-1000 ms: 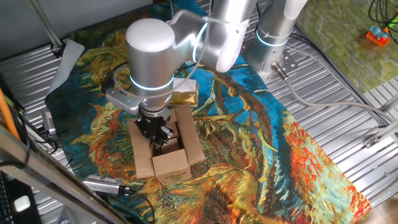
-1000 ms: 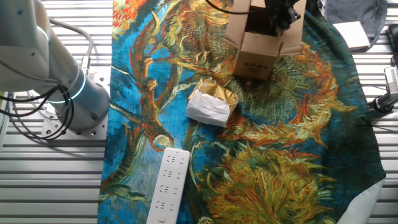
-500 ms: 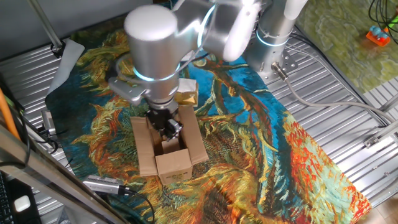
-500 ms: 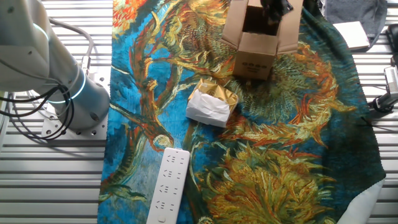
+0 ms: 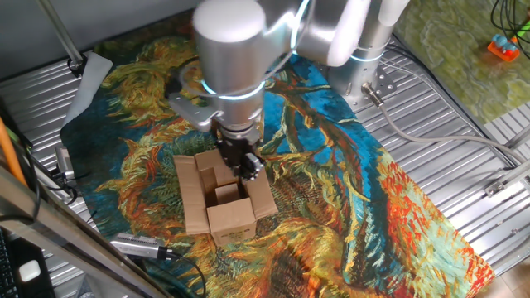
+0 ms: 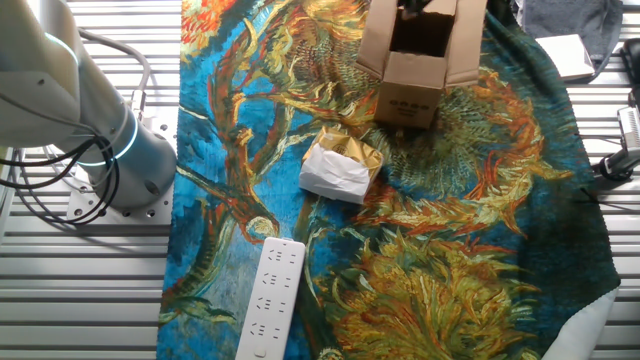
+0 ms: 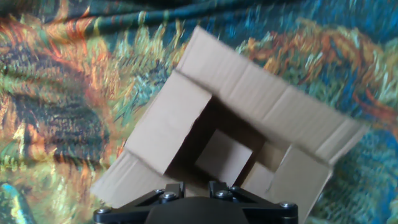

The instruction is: Cover the box

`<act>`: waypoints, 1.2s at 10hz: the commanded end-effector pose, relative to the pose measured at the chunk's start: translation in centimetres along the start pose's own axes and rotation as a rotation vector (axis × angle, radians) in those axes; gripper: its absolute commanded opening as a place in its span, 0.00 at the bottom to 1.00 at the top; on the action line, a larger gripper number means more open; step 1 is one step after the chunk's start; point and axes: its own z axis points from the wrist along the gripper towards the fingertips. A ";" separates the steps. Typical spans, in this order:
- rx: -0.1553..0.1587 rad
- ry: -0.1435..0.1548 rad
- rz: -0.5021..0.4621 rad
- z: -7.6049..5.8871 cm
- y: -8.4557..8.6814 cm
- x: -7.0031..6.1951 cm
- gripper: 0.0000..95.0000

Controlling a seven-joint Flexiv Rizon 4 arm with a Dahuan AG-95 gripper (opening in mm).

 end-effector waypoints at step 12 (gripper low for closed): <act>-0.010 0.003 -0.026 -0.6 0.8 3.2 0.20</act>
